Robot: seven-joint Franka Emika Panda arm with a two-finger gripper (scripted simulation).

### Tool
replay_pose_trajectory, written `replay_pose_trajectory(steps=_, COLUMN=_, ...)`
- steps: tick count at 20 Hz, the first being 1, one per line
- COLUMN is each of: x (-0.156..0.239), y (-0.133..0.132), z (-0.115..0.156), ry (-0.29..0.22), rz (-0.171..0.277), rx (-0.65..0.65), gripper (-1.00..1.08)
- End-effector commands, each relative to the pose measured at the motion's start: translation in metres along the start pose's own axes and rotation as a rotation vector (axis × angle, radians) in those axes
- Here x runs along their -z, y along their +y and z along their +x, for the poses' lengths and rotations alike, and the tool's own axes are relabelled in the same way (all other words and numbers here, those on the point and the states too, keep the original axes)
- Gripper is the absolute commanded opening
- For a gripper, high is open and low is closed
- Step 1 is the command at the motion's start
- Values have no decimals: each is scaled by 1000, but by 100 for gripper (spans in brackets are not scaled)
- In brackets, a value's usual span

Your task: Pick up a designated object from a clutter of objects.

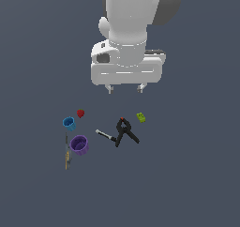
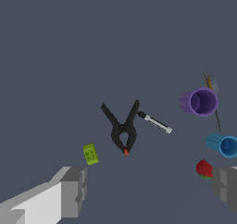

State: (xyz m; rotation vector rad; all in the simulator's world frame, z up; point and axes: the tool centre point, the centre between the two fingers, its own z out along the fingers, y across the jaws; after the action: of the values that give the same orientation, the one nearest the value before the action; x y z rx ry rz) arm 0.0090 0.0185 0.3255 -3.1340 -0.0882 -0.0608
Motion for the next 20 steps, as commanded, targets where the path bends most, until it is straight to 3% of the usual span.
replay_pose_trajectory(steps=1, x=0, y=0, z=0, ry=0, rz=0, rx=0, gripper=100)
replay_pose_trajectory(steps=10, x=0, y=-16, z=9, ry=3, rz=26, rx=7, gripper=100)
replay_pose_trajectory(steps=20, x=-21, y=-22, z=7, ry=0, rz=19, rx=25, gripper=100)
